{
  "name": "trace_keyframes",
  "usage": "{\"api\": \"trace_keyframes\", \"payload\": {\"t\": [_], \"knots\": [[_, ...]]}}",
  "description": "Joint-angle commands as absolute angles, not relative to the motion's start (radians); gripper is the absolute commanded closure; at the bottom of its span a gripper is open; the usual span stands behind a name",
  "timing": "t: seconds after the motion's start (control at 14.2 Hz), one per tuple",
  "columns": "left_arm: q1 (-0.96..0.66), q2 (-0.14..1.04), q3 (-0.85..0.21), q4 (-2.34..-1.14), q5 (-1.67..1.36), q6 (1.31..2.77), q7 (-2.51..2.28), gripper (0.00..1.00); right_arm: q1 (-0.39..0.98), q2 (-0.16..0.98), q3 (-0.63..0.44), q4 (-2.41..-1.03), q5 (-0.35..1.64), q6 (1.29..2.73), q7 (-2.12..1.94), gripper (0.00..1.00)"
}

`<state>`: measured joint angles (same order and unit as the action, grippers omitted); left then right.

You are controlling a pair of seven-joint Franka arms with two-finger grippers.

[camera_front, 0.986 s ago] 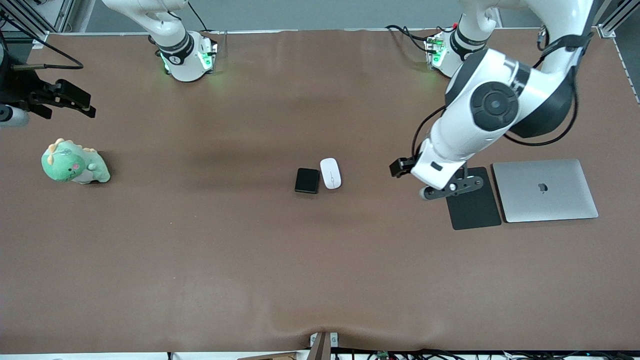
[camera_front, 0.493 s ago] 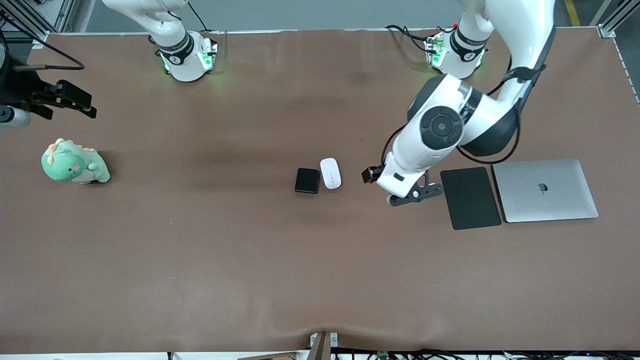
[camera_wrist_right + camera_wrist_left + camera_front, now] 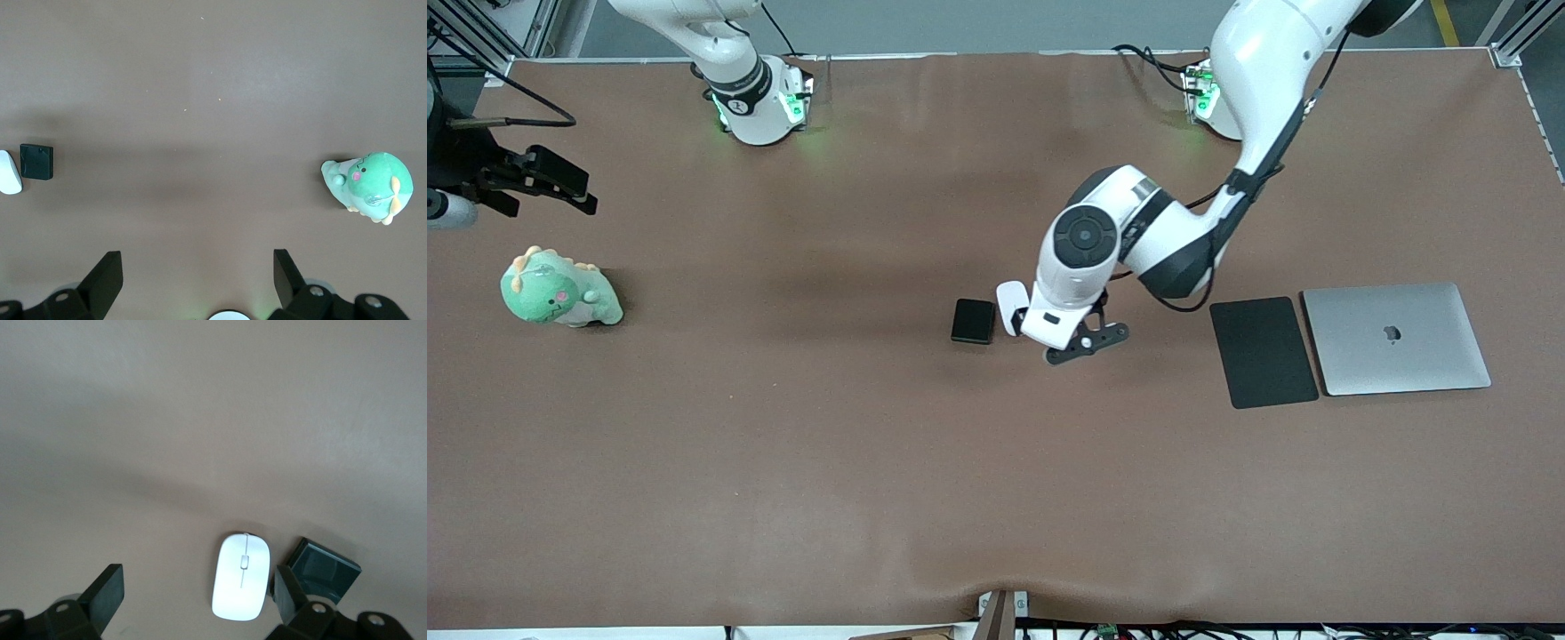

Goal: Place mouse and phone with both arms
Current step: 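Lower the left gripper onto the white mouse and close it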

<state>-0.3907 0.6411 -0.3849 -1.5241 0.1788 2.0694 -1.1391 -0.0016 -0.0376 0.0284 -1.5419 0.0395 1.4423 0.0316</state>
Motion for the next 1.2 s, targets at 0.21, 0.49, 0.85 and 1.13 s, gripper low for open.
{"api": "trace_keyframes", "payload": {"t": [0.21,0.49,0.85,1.13], "knots": [[-0.434,0.703,-0.376,-1.516,0.212,2.103,-1.235,0.00,-0.012,-0.008,0.038,-1.519,0.058,1.466,0.040,0.00],[-0.454,0.729,-0.376,-1.536,0.212,2.181,-1.301,0.00,0.005,0.014,0.040,-1.519,0.057,1.479,0.040,0.00],[-0.471,0.771,-0.374,-1.536,0.222,2.249,-1.305,0.00,-0.003,0.025,0.038,-1.520,0.051,1.474,0.038,0.00],[-0.476,0.811,-0.374,-1.534,0.291,2.272,-1.333,0.00,-0.017,0.034,0.031,-1.522,0.038,1.467,0.040,0.00]]}}
